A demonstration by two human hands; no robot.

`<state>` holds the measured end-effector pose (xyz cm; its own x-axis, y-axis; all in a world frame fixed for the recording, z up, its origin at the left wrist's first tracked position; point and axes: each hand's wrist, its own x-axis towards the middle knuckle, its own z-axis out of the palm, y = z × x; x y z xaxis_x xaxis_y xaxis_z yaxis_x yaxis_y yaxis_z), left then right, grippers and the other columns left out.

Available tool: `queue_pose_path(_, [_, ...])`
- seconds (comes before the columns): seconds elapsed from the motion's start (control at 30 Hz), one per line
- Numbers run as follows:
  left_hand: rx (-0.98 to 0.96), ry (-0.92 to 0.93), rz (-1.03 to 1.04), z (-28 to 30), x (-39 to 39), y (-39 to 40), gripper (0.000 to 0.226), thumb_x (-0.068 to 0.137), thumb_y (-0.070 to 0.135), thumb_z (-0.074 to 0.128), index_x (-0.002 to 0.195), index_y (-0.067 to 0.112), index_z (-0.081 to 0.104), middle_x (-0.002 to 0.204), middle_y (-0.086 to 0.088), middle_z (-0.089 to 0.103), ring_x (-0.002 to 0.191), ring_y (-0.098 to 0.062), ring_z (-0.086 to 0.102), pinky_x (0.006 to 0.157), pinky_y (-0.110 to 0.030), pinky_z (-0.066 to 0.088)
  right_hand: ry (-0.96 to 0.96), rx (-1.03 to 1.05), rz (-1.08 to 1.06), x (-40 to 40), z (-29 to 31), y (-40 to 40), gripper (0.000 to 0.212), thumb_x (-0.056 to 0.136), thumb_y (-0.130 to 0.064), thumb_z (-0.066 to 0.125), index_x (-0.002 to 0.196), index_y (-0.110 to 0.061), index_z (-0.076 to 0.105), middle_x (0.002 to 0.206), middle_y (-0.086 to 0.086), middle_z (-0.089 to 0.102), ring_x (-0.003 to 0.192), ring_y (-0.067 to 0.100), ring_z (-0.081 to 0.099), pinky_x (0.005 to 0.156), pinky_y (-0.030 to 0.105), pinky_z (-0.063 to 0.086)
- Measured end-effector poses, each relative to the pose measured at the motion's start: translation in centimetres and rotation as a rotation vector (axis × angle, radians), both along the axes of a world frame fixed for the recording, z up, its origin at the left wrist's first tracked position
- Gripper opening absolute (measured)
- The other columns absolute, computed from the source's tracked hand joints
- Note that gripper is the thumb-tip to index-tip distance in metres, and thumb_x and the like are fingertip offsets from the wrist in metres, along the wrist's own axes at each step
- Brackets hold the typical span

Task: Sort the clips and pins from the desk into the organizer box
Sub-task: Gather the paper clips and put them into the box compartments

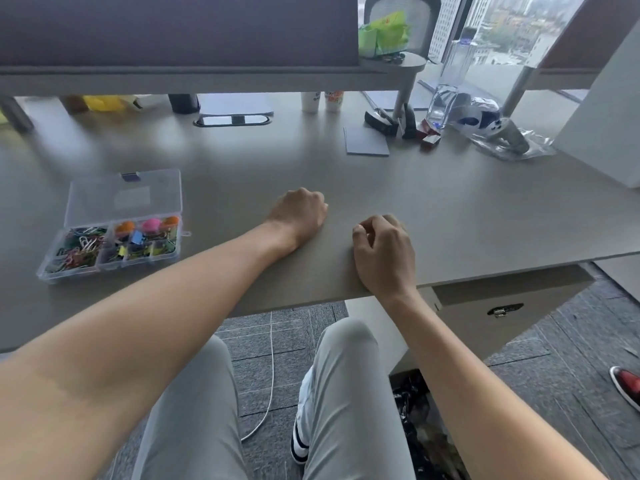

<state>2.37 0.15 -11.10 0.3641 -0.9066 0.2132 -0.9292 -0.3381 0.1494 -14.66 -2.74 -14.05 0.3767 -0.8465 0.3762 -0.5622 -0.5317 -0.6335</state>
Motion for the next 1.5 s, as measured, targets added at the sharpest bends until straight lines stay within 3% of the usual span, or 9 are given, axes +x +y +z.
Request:
queue_pose_path(0.23, [-0.142,0.236,0.030,0.4,1.1,-0.2,0.037,0.099,0.030,0.047,0.068,0.009,0.051,0.082,-0.023,0.067,0.079,-0.040,0.061,0.064,-0.032,0.034,0.138,-0.048,0.051,0.3,0.0,0.4,0.023,0.095,-0.035,0.058,0.104,-0.017,0.069,0.110,0.005,0.065,0.110,0.028,0.055,0.091,0.037,0.044])
queue_pose_path(0.33, [-0.168,0.265,0.069,0.9,2.0,0.4,0.038,0.099,0.030,0.049,0.070,0.007,0.056,0.082,-0.022,0.067,0.079,-0.040,0.061,0.063,-0.032,0.034,0.294,-0.071,0.012,0.8,0.3,0.2,0.053,0.094,-0.058,0.056,0.122,-0.014,0.064,0.120,0.010,0.060,0.117,0.032,0.054,0.098,0.042,0.043])
queue_pose_path(0.43, [-0.184,0.256,0.107,1.4,3.0,1.6,0.039,0.099,0.031,0.048,0.073,0.004,0.060,0.084,-0.022,0.068,0.080,-0.039,0.061,0.064,-0.031,0.034,0.480,-0.098,-0.035,2.2,1.0,0.4,0.080,0.083,-0.084,0.048,0.119,-0.014,0.062,0.118,0.011,0.060,0.114,0.034,0.057,0.093,0.043,0.043])
queue_pose_path(0.6, [-0.225,0.265,0.185,1.4,6.2,4.3,0.043,0.098,0.028,0.050,0.061,0.008,0.046,0.072,-0.024,0.061,0.079,-0.042,0.062,0.063,-0.034,0.035,0.590,-0.145,-0.034,6.3,1.4,1.9,0.098,0.074,-0.097,0.034,0.121,-0.014,0.059,0.119,0.011,0.063,0.110,0.034,0.062,0.086,0.041,0.047])
queue_pose_path(0.77, [-0.263,0.297,0.209,1.5,8.2,7.1,0.050,0.097,0.018,0.052,0.052,0.011,0.031,0.067,-0.029,0.052,0.077,-0.046,0.058,0.061,-0.034,0.030,0.602,-0.133,0.036,9.0,1.8,0.9,0.090,0.079,-0.092,0.037,0.122,-0.016,0.057,0.120,0.011,0.064,0.108,0.034,0.065,0.084,0.040,0.046])
queue_pose_path(1.03, [-0.221,0.309,0.255,1.0,8.3,10.2,0.041,0.098,0.023,0.048,0.062,0.003,0.045,0.069,-0.021,0.051,0.069,-0.036,0.049,0.059,-0.032,0.028,0.636,-0.240,0.304,9.2,2.6,0.5,0.070,0.087,-0.082,0.041,0.115,-0.021,0.059,0.120,0.004,0.065,0.107,0.032,0.066,0.084,0.040,0.048])
queue_pose_path(1.2, [-0.198,0.308,0.236,0.8,7.8,10.9,0.039,0.099,0.021,0.048,0.066,0.001,0.048,0.071,-0.022,0.054,0.068,-0.034,0.049,0.059,-0.032,0.029,0.498,-0.175,0.390,8.0,2.2,1.2,0.062,0.094,-0.073,0.043,0.129,-0.024,0.061,0.128,0.001,0.064,0.114,0.029,0.063,0.089,0.038,0.047])
queue_pose_path(1.27, [-0.198,0.306,0.228,0.6,7.9,10.9,0.041,0.099,0.021,0.048,0.064,0.001,0.046,0.068,-0.020,0.051,0.066,-0.033,0.047,0.058,-0.033,0.028,0.436,-0.143,0.300,7.2,2.2,1.4,0.067,0.093,-0.075,0.041,0.131,-0.022,0.059,0.127,0.004,0.061,0.114,0.031,0.063,0.089,0.040,0.047])
queue_pose_path(1.5, [-0.201,0.289,0.217,-0.4,8.2,11.3,0.045,0.097,0.023,0.049,0.056,0.006,0.038,0.058,-0.013,0.044,0.064,-0.037,0.050,0.059,-0.036,0.040,0.663,-0.259,0.093,5.1,1.8,3.9,0.101,0.068,-0.104,0.023,0.115,-0.022,0.058,0.116,0.007,0.067,0.103,0.029,0.068,0.082,0.039,0.045])
